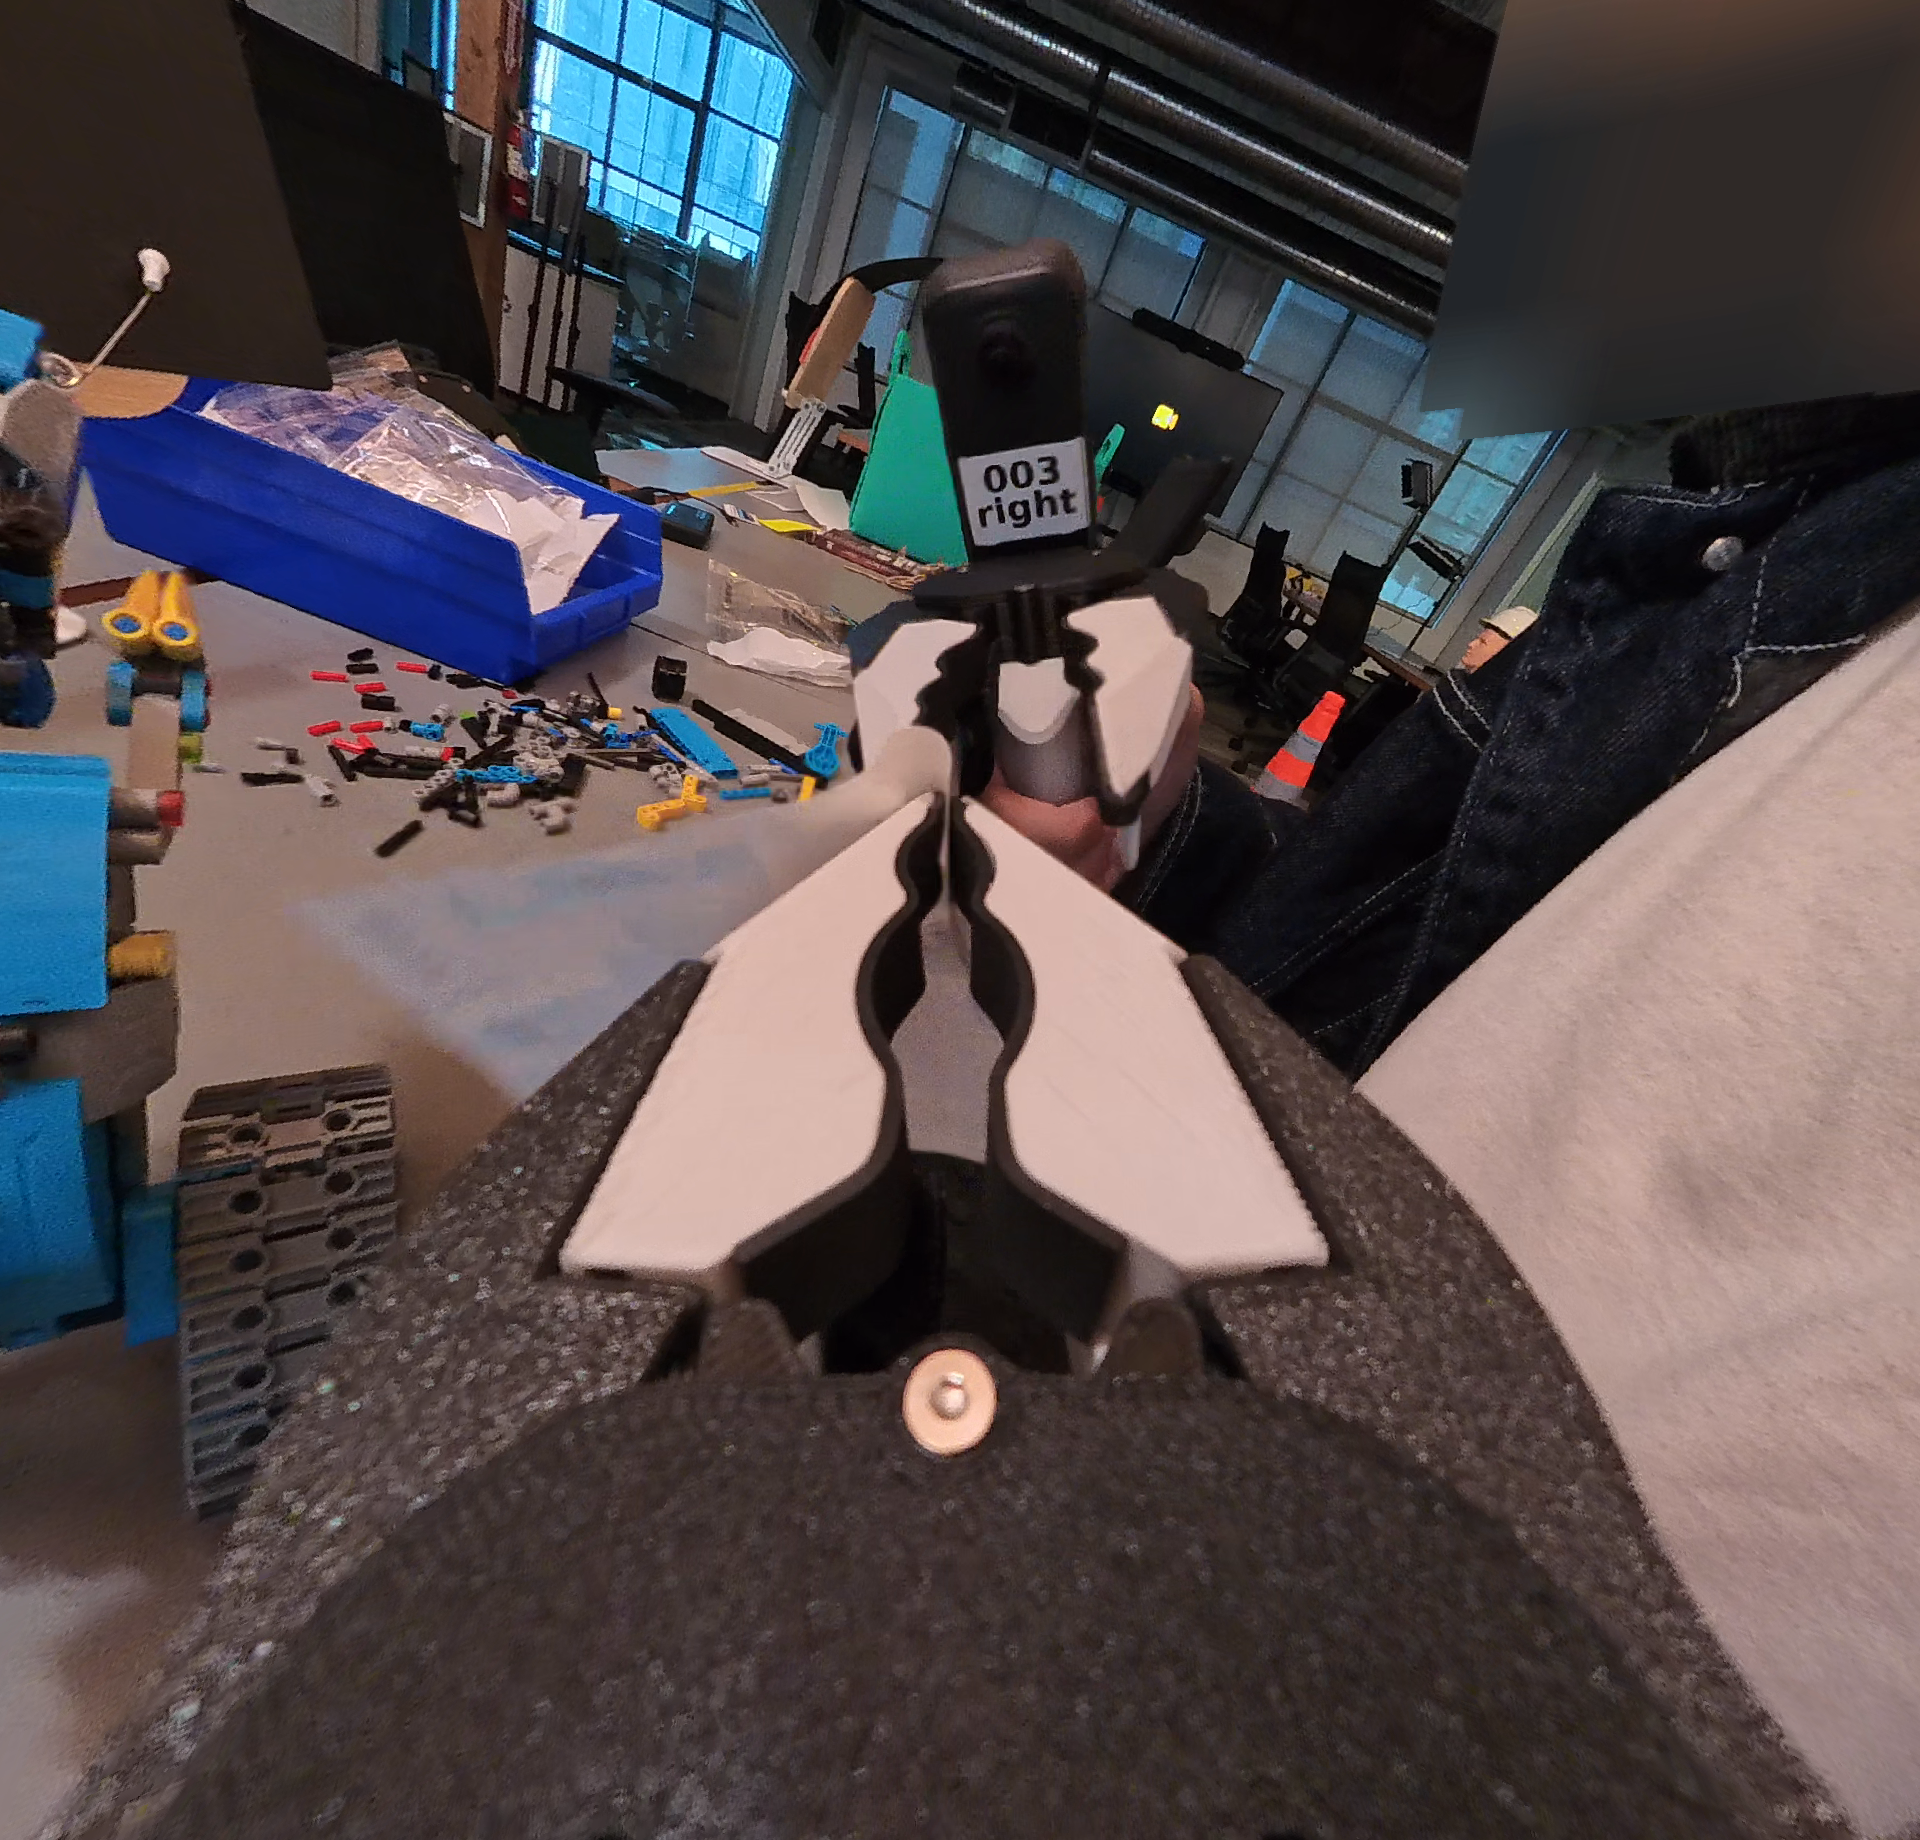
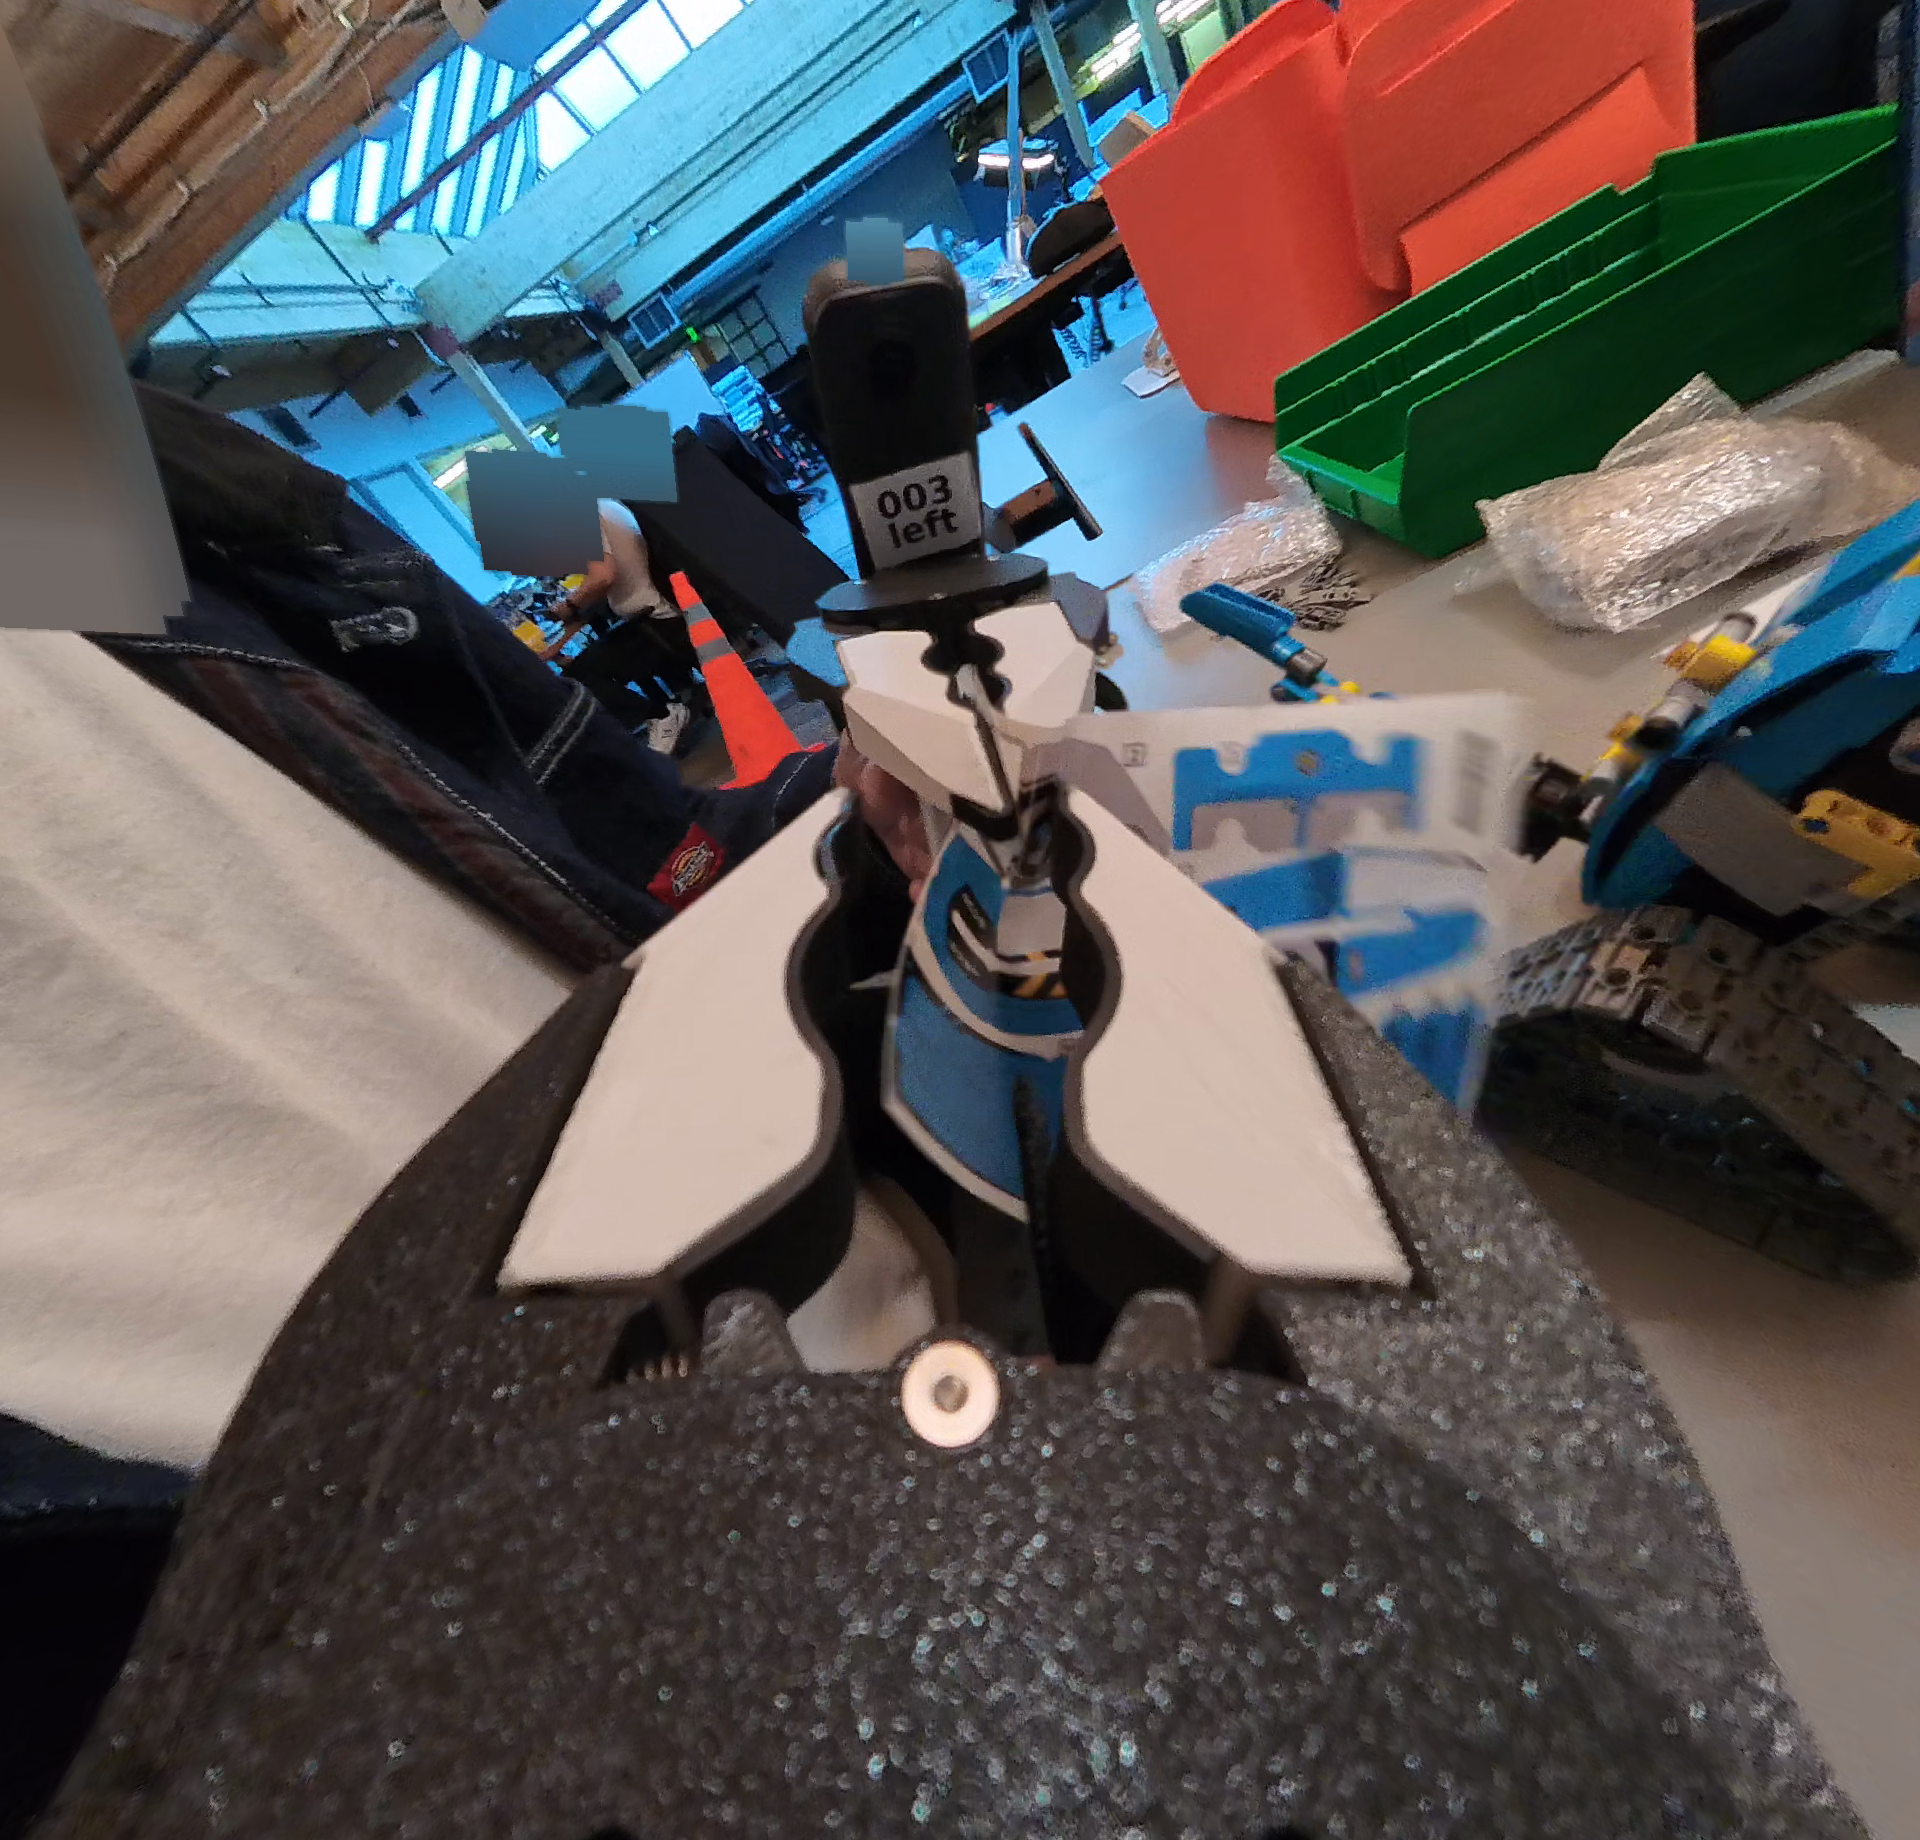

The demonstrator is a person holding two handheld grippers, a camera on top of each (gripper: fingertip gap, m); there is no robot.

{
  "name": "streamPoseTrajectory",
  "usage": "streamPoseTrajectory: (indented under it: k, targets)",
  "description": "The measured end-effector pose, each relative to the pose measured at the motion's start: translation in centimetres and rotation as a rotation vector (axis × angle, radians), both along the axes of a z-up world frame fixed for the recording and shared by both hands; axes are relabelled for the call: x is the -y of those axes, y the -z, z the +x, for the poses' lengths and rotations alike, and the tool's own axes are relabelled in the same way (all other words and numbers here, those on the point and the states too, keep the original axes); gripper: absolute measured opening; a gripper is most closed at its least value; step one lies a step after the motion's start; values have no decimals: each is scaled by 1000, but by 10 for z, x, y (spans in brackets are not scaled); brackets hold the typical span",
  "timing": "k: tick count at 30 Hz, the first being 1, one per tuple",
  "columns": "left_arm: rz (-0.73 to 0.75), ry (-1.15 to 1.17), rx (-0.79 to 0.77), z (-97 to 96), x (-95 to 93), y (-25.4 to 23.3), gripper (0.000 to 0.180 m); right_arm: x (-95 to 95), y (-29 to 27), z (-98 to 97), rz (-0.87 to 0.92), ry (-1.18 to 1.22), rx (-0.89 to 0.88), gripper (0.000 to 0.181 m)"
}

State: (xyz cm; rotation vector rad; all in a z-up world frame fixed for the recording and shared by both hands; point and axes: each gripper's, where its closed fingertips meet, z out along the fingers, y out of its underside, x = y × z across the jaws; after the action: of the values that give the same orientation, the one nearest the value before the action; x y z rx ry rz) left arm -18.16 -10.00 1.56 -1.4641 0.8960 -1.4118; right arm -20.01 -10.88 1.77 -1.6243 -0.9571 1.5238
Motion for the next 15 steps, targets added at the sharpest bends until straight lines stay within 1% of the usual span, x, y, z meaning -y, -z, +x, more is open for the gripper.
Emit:
streamPoseTrajectory:
  k: [3, 5, 7, 10, 15]
  targets:
    - [15, 13, 4, 1, 2, -3, 0, 1, -3, 1, 16, 7, 13, 33]
    - [30, 22, 2, 2, 4, -4, 0, -3, -2, 2, -21, 18, 17, 23]
    - [54, 32, 2, 4, 7, -4, 0, -4, -2, 4, -50, 5, -5, 15]
    - [69, 74, 26, 4, 15, -8, 0, 0, -8, 7, -107, -49, -84, 8]
    - [33, 134, 69, 1, 24, -9, 0, 8, -8, 6, -173, -130, -151, 6]
